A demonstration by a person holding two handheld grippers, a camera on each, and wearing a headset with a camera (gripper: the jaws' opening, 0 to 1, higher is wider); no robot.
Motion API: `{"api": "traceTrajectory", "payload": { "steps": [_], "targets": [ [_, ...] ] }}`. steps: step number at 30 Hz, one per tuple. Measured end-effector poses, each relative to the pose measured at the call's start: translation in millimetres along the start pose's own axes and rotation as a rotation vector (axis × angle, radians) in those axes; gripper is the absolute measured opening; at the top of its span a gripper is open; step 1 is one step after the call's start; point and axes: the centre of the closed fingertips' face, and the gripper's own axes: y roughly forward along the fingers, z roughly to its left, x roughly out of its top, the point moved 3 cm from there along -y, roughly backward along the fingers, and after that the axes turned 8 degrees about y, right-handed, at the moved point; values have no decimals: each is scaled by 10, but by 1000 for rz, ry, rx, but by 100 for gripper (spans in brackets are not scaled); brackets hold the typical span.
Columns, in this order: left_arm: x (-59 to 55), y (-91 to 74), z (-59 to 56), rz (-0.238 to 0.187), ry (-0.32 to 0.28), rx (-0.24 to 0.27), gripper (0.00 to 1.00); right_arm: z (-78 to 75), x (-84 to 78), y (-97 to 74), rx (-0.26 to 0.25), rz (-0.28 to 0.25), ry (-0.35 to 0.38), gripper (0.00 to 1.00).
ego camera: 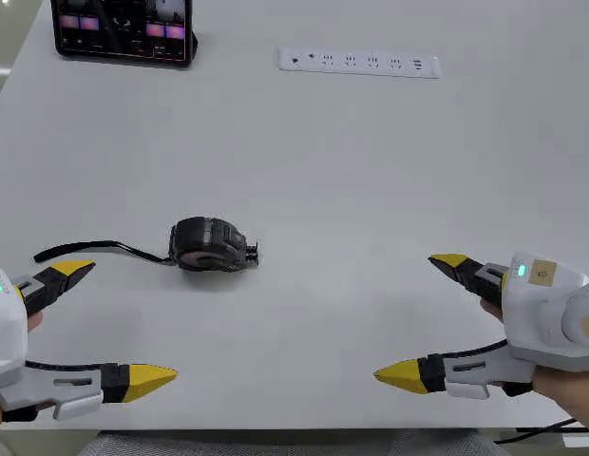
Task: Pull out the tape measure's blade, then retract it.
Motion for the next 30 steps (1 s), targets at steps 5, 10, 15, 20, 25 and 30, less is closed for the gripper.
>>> {"api": "traceTrajectory", "payload": {
  "steps": [5, 10, 15, 20, 25, 30],
  "targets": [
    [7, 2, 7, 0, 4, 0, 99, -4, 3, 5, 2, 0, -3, 99],
    [2, 2, 3, 1, 2, -3, 99, -3, -9, 8, 3, 3, -3, 99],
    [22, 27, 27, 1, 13, -14, 99, -39, 40, 29, 7, 2, -12, 99],
    [47, 60, 74, 5, 34, -24, 99, -62, 84, 88, 16, 5, -27, 99],
    [62, 83, 132, 10, 48, -28, 99, -78, 134, 129, 26, 7, -41, 99],
    [82, 104, 168, 15, 61, -35, 99, -105, 166, 172, 35, 13, -54, 99]
  ]
}}
